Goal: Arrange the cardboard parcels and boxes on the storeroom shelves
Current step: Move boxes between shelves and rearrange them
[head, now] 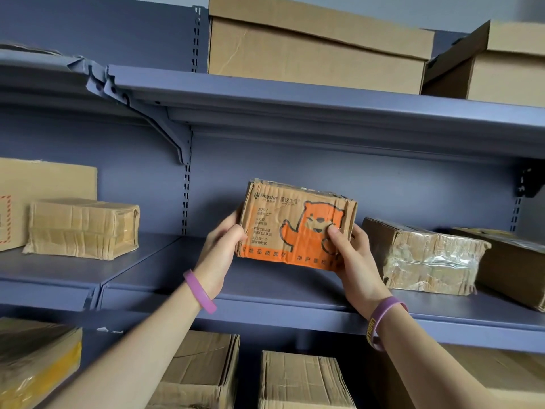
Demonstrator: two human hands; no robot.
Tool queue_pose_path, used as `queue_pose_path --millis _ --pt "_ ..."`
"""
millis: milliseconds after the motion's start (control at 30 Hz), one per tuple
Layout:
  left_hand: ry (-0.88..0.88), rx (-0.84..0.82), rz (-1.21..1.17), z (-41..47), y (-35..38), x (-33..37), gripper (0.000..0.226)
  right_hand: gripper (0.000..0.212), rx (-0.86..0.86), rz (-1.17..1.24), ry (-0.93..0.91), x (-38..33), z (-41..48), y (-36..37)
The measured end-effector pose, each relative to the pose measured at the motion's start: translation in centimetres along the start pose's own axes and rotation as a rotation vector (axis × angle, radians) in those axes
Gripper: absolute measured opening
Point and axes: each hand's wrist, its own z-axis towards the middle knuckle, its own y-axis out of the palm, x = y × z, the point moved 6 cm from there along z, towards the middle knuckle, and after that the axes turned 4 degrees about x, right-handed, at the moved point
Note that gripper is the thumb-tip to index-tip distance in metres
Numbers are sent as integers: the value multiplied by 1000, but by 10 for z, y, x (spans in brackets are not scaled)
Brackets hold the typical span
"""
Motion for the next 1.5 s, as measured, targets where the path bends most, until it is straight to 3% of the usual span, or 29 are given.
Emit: queue_pose_path --millis 133,200,333,433,533,700,867,1133,1300,1500 --pt "53 39 -51 -12 -7 -2 45 107 -51 -32 -10 4 4 1" --pt "50 36 -79 -12 -6 -1 49 112 -81 -28 -4 5 5 1" --pt "-1 62 -149 -13 -2 -2 44 107 -158 -38 -2 7 5 4" --pt "-21 121 -148 -12 -6 -3 65 85 -231 -70 -41 5 3 9" --pt "-64 196 -177 -13 -13 -9 83 88 -256 -70 -75 3 0 10" --pt "-13 181 -175 -16 -10 -3 42 94 -262 -104 -88 2 -1 13" --pt "37 148 -112 -16 -7 -1 23 113 -157 -49 16 3 -3 12" --pt "18 -5 -73 -17 0 -2 40 74 23 -80 -5 -3 -5 2" --pt "47 -34 -100 -16 1 -1 75 73 50 -65 -106 -8 -6 -1" --pt "44 16 -188 -15 -3 3 54 64 -23 -94 -218 -11 -7 1"
